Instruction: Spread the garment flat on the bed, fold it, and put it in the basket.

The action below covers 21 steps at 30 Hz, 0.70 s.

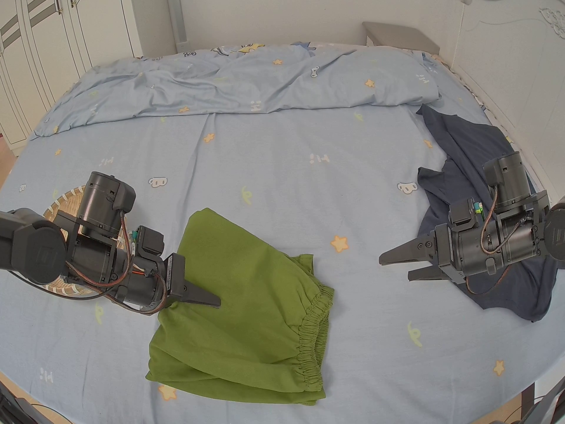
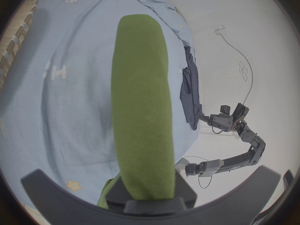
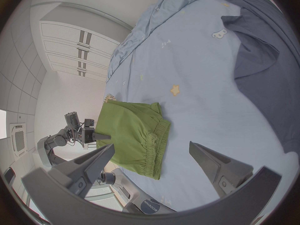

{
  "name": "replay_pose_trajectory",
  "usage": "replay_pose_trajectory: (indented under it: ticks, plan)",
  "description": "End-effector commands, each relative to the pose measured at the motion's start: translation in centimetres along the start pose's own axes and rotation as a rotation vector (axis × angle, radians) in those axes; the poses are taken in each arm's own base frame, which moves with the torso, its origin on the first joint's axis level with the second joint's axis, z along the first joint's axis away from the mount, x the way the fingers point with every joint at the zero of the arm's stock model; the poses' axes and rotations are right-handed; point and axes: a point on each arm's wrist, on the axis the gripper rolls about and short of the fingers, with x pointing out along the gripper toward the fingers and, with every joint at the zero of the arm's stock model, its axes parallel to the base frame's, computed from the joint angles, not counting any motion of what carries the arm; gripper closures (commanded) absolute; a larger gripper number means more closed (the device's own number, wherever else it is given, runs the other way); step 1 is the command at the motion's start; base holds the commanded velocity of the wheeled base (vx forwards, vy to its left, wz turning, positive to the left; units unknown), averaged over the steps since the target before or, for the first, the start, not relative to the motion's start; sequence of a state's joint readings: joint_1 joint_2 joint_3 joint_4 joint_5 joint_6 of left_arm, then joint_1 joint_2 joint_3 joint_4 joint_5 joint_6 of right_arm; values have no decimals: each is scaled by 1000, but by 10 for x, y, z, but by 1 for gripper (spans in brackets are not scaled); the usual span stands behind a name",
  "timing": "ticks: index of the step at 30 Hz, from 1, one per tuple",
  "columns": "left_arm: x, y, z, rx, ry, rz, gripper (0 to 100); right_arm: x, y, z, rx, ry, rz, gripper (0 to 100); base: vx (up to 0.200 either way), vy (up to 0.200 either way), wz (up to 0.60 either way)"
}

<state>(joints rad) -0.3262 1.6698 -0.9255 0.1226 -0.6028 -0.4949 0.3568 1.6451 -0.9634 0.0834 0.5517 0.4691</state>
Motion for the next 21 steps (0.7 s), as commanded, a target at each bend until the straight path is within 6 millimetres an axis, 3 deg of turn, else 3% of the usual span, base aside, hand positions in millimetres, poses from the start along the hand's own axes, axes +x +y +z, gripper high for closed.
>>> replay_pose_trajectory:
  ticks: [1, 12, 18, 21]
  plan:
    - [1, -5, -4, 17, 10, -9, 100, -1, 1, 0, -2, -3, 2, 0, 0, 200, 0]
    - [7, -9, -9, 28, 39, -15, 100, 1, 2, -2, -5, 6, 4, 0, 0, 200, 0]
    - [6, -12, -13, 39, 41, -12, 100, -4, 5, -3, -13, -4, 9, 0, 0, 0, 0]
    - [-8, -21, -16, 67, 5, -34, 100, -6, 6, -4, -14, -7, 10, 0, 0, 0, 0]
